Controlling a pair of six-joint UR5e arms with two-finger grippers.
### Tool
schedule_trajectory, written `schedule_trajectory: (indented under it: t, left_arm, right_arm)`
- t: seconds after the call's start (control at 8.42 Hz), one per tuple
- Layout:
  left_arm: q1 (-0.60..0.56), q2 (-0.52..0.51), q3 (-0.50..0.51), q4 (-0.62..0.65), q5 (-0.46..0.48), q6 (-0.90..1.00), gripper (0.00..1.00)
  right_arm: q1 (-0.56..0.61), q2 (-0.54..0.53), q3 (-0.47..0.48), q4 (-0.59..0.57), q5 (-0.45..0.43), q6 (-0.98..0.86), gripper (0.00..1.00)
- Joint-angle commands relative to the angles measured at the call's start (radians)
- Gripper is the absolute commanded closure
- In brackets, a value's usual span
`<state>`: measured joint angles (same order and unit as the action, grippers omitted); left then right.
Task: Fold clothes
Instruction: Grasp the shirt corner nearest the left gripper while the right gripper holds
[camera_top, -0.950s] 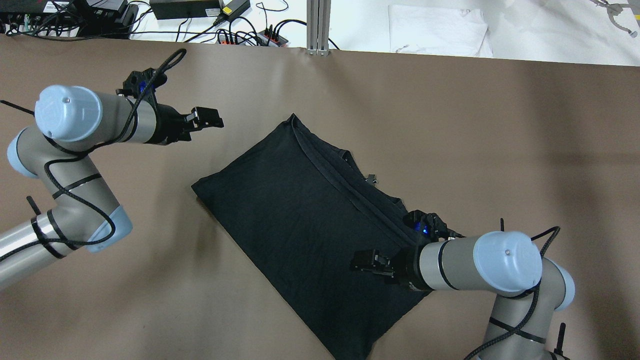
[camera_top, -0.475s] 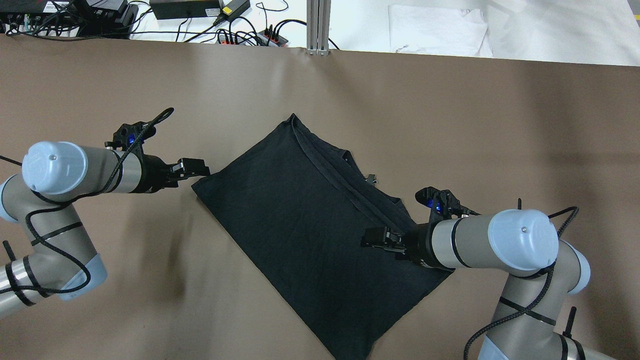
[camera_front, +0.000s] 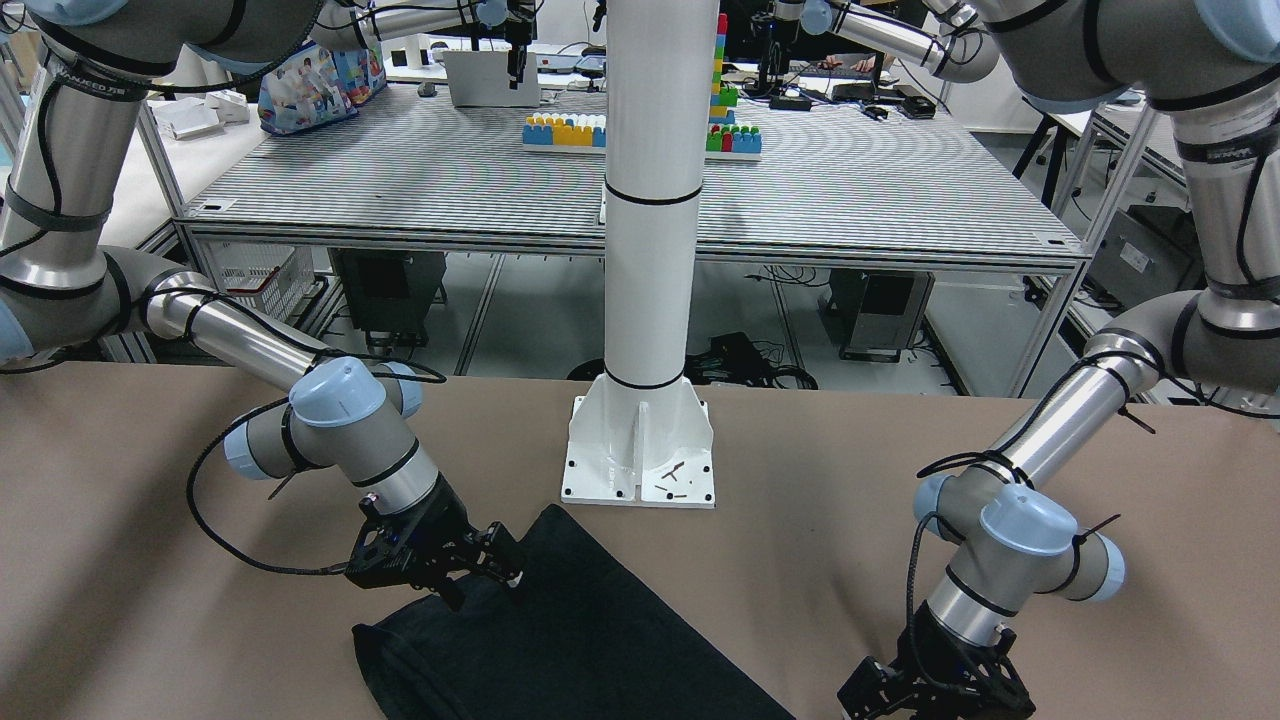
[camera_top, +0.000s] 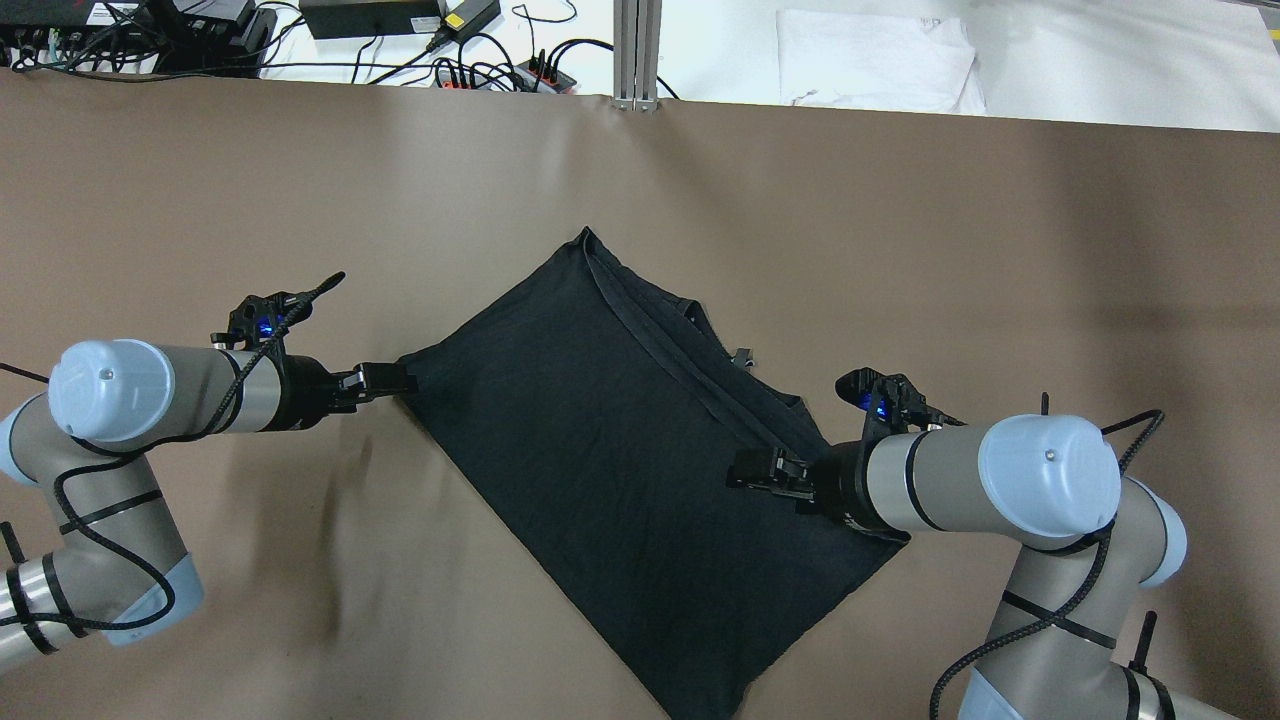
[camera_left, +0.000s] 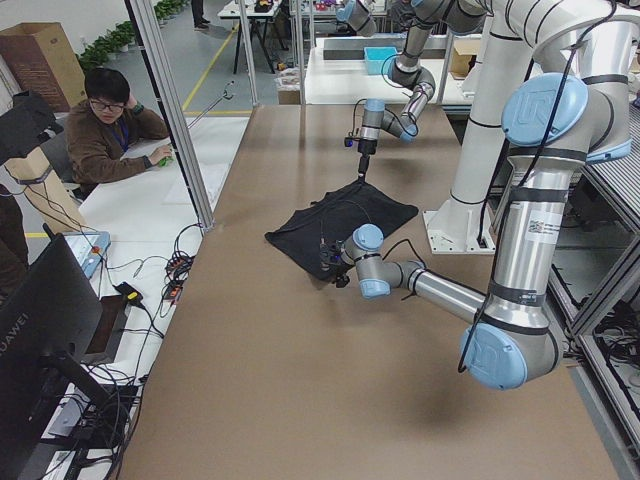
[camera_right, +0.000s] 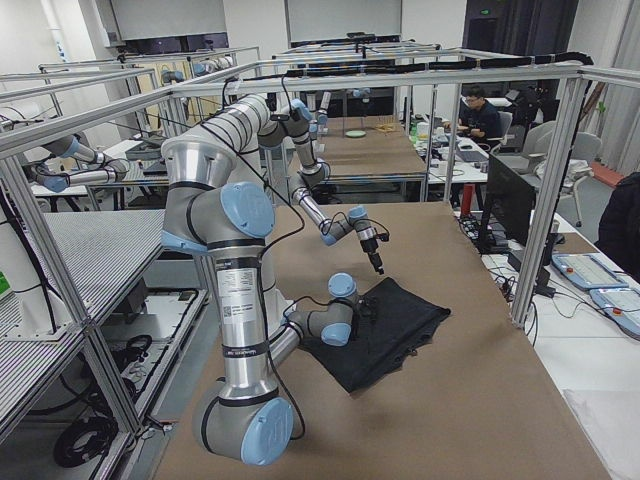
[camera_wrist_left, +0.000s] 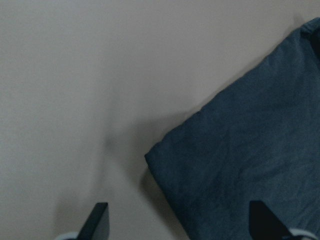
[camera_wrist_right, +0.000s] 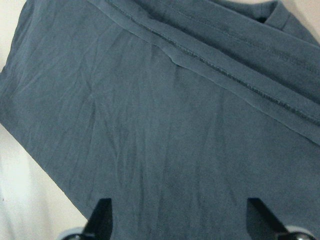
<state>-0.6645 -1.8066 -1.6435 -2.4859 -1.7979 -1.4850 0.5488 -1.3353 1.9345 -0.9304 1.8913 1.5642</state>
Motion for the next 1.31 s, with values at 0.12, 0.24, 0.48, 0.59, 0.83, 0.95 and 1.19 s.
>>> schedule_trajectory:
  t: [0.12,0.24,0.48,0.59,0.83,0.95,1.19]
  left_arm:
    - [0.025,-0.068,0.097,-0.008,0.025,0.015,0.00]
    - [0.023,-0.077,0.111,-0.008,0.026,0.018,0.00]
    - [0.023,-0.083,0.120,-0.010,0.031,0.020,0.00]
    - [0.025,-0.088,0.120,-0.008,0.031,0.019,0.00]
    - [0.023,-0.102,0.120,-0.007,0.031,0.006,0.42]
    - [0.023,-0.102,0.120,-0.008,0.031,0.002,0.87]
    - [0.014,-0.105,0.114,-0.001,0.017,0.008,1.00]
  right_arm:
    - [0.000,-0.008,0.000,-0.005,-0.003,0.002,0.06]
    - [0.000,-0.011,0.000,-0.005,-0.005,0.003,0.06]
    - [0.000,-0.015,0.000,-0.005,-0.005,0.003,0.06]
    - [0.000,-0.016,0.000,-0.005,-0.006,0.003,0.06]
    - [0.000,-0.018,0.001,-0.005,-0.020,0.005,0.06]
    - [0.000,-0.016,0.000,-0.005,-0.020,0.005,0.06]
    - [0.000,-0.016,-0.002,-0.005,-0.020,0.003,0.06]
